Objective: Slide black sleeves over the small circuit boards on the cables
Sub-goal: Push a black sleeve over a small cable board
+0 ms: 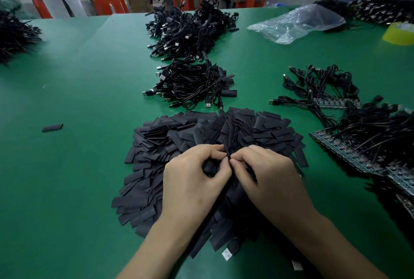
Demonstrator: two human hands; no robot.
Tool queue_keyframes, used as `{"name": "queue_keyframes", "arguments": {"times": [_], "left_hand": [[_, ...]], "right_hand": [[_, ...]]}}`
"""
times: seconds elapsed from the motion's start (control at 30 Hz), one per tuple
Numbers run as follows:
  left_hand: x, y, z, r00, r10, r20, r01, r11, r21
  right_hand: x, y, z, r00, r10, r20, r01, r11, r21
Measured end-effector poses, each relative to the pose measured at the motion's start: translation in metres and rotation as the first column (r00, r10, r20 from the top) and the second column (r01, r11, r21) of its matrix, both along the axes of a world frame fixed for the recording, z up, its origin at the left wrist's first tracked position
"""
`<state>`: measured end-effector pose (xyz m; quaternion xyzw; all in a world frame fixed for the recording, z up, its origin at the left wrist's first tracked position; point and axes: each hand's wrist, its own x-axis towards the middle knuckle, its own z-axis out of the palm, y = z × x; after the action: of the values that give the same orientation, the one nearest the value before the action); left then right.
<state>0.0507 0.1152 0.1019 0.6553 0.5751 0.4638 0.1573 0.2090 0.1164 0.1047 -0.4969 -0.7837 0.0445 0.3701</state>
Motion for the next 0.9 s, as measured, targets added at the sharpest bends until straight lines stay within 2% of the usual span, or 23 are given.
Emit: {"name": "queue_keyframes", "arguments": {"times": [0.27,0.37,0.5,0.6,0.67,0.77,0.9], "left_hand": [[0.001,-0.002,0.003,0.989,0.042,-0.140,-0.034,0.998,0.058],[0.000,-0.001,0.003,0.994,0.022,-0.110,-0.013,0.997,0.080],[-0.005,0.006,-0.001,0.998,-0.006,0.062,0.001,0.996,0.093],[-0.011,0.011,-0.002,0.989,0.009,0.148,-0.009,1.000,0.001],[-0.010,0.011,-0.004,0.965,0.006,0.261,0.014,0.997,-0.076],[-0.009,0.011,-0.005,0.920,-0.001,0.391,0.051,0.992,-0.116],[-0.009,0.009,-0.005,0.900,-0.003,0.436,0.062,0.991,-0.122]], "right_hand": [[-0.002,0.000,0.000,0.998,-0.003,0.066,0.000,0.999,0.042],[0.001,0.001,-0.001,1.000,0.012,-0.027,-0.013,1.000,-0.014],[0.006,0.002,-0.001,0.978,-0.005,-0.208,-0.011,0.997,-0.075],[0.007,0.003,0.002,0.924,-0.021,-0.381,-0.047,0.985,-0.168],[0.009,0.003,0.003,0.881,-0.031,-0.471,-0.101,0.962,-0.254],[0.011,0.004,0.004,0.842,-0.036,-0.538,-0.170,0.929,-0.329],[0.010,0.005,0.005,0.818,-0.043,-0.574,-0.217,0.901,-0.377]]}}
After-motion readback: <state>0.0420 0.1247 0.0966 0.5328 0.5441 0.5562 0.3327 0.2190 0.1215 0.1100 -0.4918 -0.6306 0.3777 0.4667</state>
